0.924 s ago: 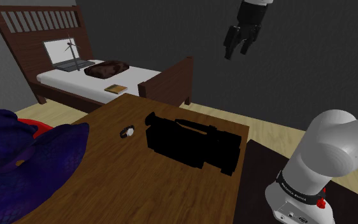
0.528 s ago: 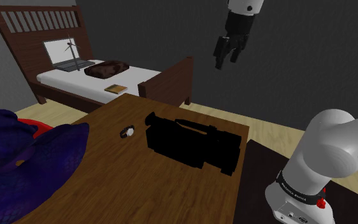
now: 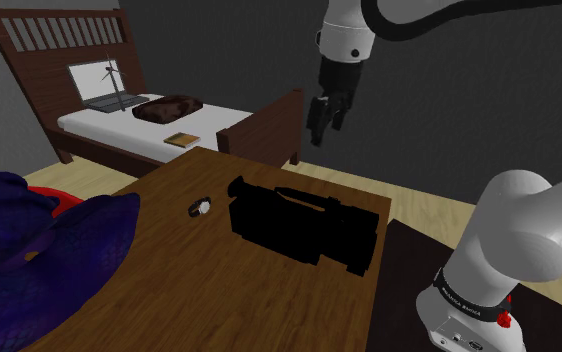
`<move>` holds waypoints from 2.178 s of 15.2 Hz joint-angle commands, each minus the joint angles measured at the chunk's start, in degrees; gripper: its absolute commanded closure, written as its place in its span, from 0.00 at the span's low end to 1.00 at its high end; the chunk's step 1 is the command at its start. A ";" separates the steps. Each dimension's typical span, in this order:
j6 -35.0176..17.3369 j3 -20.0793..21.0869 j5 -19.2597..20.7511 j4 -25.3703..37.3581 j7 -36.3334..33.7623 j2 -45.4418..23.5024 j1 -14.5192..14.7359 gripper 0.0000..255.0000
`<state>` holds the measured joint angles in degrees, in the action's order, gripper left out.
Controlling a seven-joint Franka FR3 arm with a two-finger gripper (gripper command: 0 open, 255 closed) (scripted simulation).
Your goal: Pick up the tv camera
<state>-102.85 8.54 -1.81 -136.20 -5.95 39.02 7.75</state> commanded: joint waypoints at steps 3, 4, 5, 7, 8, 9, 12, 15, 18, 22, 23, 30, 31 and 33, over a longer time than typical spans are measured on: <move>-2.84 3.05 -1.96 -1.26 -0.08 -3.37 2.87 0.00; -3.49 3.82 -2.44 -1.49 -0.11 -4.23 3.58 0.00; -4.14 4.59 -2.91 -1.70 -0.14 -5.11 4.29 0.00; -5.46 6.16 -3.83 -2.03 -0.18 -6.94 5.69 0.00; -6.12 6.94 -4.28 -2.16 -0.21 -7.89 6.39 0.00; -6.59 7.51 -4.59 -2.24 -0.22 -8.58 6.88 0.00; -9.01 7.80 -4.73 -4.22 -0.29 -9.02 6.93 0.00; -11.48 8.11 -4.85 -6.11 -0.37 -9.61 6.98 0.00; -12.79 8.28 -4.90 -7.07 -0.42 -9.97 6.99 0.00; -12.87 8.27 -4.92 -7.18 -0.40 -9.93 7.00 1.00; -12.85 8.26 -4.91 -7.16 -0.39 -9.93 7.00 1.00; -11.12 8.06 -4.83 -5.86 -0.35 -9.50 6.97 1.00; -10.30 7.96 -4.79 -5.22 -0.33 -9.31 6.96 1.00; -8.67 7.77 -4.71 -3.94 -0.27 -8.95 6.92 1.00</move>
<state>-112.23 16.45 -6.60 -140.88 -6.31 29.90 14.72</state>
